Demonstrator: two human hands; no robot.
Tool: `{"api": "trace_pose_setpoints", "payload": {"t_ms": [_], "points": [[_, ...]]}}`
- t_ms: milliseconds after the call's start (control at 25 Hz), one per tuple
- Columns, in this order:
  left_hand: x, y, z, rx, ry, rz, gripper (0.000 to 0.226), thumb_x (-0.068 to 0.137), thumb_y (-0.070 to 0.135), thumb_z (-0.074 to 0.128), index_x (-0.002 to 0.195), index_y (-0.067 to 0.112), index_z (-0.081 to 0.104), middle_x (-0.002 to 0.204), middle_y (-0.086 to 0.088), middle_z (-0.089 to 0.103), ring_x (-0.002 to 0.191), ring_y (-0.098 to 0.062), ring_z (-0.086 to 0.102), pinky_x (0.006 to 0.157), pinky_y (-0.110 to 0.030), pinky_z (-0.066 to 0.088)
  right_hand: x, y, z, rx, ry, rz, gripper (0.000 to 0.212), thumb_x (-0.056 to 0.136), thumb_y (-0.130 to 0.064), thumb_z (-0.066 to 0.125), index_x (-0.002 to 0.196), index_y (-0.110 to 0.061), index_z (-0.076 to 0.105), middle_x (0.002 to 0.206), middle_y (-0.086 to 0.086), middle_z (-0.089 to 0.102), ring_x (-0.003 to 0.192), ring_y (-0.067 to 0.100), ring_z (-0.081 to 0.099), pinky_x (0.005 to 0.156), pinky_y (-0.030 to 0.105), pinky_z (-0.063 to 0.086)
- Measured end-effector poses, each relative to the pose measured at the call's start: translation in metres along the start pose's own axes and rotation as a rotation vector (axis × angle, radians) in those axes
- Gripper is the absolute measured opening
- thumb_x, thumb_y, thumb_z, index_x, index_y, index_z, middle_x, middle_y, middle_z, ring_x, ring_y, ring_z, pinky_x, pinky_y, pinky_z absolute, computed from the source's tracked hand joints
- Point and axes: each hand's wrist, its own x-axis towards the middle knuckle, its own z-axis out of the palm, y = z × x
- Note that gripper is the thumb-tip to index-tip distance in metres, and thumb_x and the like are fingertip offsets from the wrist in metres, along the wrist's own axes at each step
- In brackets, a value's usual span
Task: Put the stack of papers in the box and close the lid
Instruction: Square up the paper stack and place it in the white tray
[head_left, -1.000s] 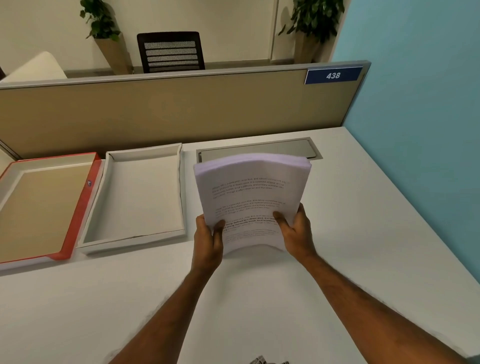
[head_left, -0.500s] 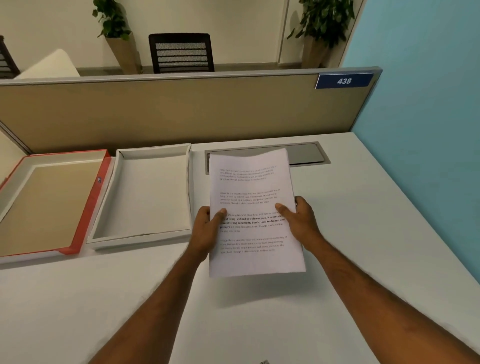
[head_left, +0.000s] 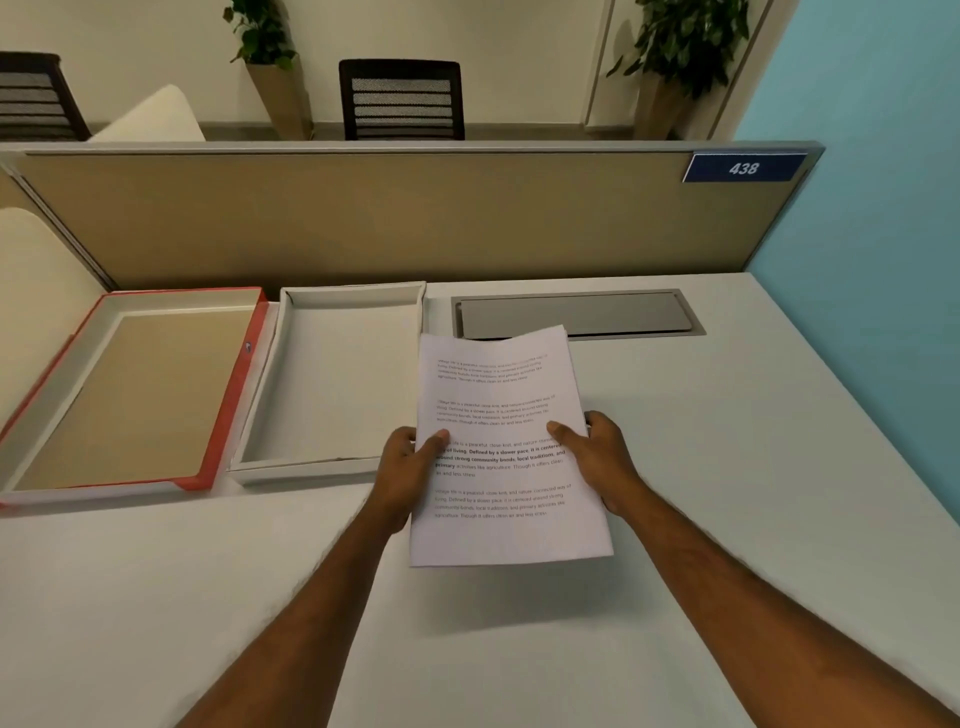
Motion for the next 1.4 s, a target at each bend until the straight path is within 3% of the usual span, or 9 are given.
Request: {"api": "trace_pose_setpoints", "payload": {"t_ms": [80, 200, 320, 480, 680, 840, 960, 1120, 1400], "points": [[0.008, 0.023, -0.024, 0.005, 0.01, 0.027, 0.041, 0.092, 0.031, 0.063, 0.116, -0.001, 0.053, 0.107, -0.017, 0.071, 0.087, -0.031, 0.074, 0.077, -0.049, 0.061, 0.007, -0.025, 0.021, 0.006, -0.01, -0.023, 0.03, 0.089, -0.025, 0.068, 0.111, -0.007, 0.058, 0.114, 0.011, 0.07, 0.09, 0.024, 0.07, 0.076, 0.034, 0.057], [0.025, 0.057, -0.066, 0.017, 0.012, 0.088, 0.026, 0.094, 0.03, 0.06, 0.105, 0.006, 0.062, 0.103, -0.016, 0.074, 0.082, -0.029, 0.075, 0.071, -0.043, 0.063, 0.025, -0.064, 0.061, -0.009, -0.052, -0.039, 0.036, 0.09, -0.027, 0.067, 0.116, -0.006, 0.057, 0.115, 0.01, 0.07, 0.091, 0.024, 0.07, 0.073, 0.033, 0.057], [0.047, 0.081, -0.107, 0.057, 0.048, 0.117, 0.033, 0.095, 0.043, 0.054, 0.105, 0.012, 0.061, 0.099, -0.007, 0.073, 0.083, -0.026, 0.075, 0.071, -0.04, 0.062, 0.047, -0.097, 0.109, -0.022, -0.107, -0.045, 0.039, 0.092, -0.028, 0.063, 0.122, -0.004, 0.056, 0.119, 0.012, 0.069, 0.097, 0.027, 0.07, 0.075, 0.035, 0.056], [0.087, 0.089, -0.152, 0.103, 0.097, 0.094, 0.028, 0.1, 0.036, 0.044, 0.1, 0.015, 0.063, 0.101, -0.008, 0.072, 0.084, -0.024, 0.072, 0.069, -0.036, 0.059, 0.074, -0.117, 0.166, -0.05, -0.18, -0.001, 0.036, 0.095, -0.022, 0.059, 0.124, -0.002, 0.056, 0.124, 0.015, 0.067, 0.097, 0.027, 0.068, 0.069, 0.031, 0.056], [0.128, 0.075, -0.19, 0.195, 0.066, 0.028, 0.03, 0.1, 0.033, 0.045, 0.117, 0.011, 0.058, 0.107, -0.006, 0.071, 0.092, -0.028, 0.072, 0.075, -0.043, 0.061, 0.102, -0.111, 0.215, -0.13, -0.214, 0.072, 0.039, 0.095, -0.018, 0.058, 0.13, -0.001, 0.052, 0.133, 0.016, 0.062, 0.111, 0.033, 0.066, 0.088, 0.039, 0.056], [0.158, 0.064, -0.204, 0.214, 0.05, -0.034, 0.032, 0.1, 0.028, 0.048, 0.12, 0.006, 0.057, 0.113, -0.01, 0.069, 0.098, -0.032, 0.07, 0.089, -0.052, 0.056, 0.122, -0.099, 0.237, -0.165, -0.217, 0.098, 0.04, 0.096, -0.017, 0.057, 0.132, -0.001, 0.051, 0.136, 0.016, 0.06, 0.115, 0.033, 0.064, 0.088, 0.037, 0.053], [0.174, 0.053, -0.205, 0.209, 0.046, -0.06, 0.023, 0.1, 0.024, 0.048, 0.113, 0.008, 0.059, 0.112, -0.01, 0.069, 0.086, -0.022, 0.071, 0.072, -0.037, 0.059, 0.134, -0.089, 0.247, -0.197, -0.201, 0.123, 0.039, 0.096, -0.018, 0.057, 0.131, -0.001, 0.05, 0.136, 0.017, 0.059, 0.115, 0.033, 0.063, 0.092, 0.038, 0.053], [0.187, 0.041, -0.202, 0.24, 0.056, -0.099, 0.031, 0.1, 0.025, 0.048, 0.123, 0.005, 0.053, 0.113, -0.009, 0.067, 0.086, -0.022, 0.069, 0.067, -0.034, 0.057, 0.145, -0.076, 0.254, -0.222, -0.162, 0.138, 0.041, 0.096, -0.017, 0.057, 0.132, 0.0, 0.046, 0.135, 0.017, 0.059, 0.116, 0.032, 0.062, 0.097, 0.041, 0.053], [0.199, 0.035, -0.193, 0.421, 0.212, -0.123, 0.031, 0.099, 0.026, 0.05, 0.121, 0.004, 0.052, 0.121, -0.016, 0.064, 0.105, -0.035, 0.065, 0.09, -0.046, 0.053, 0.153, -0.069, 0.263, -0.392, -0.122, 0.094, 0.038, 0.095, -0.016, 0.059, 0.128, 0.002, 0.052, 0.132, 0.019, 0.061, 0.114, 0.033, 0.063, 0.093, 0.038, 0.054]]}}
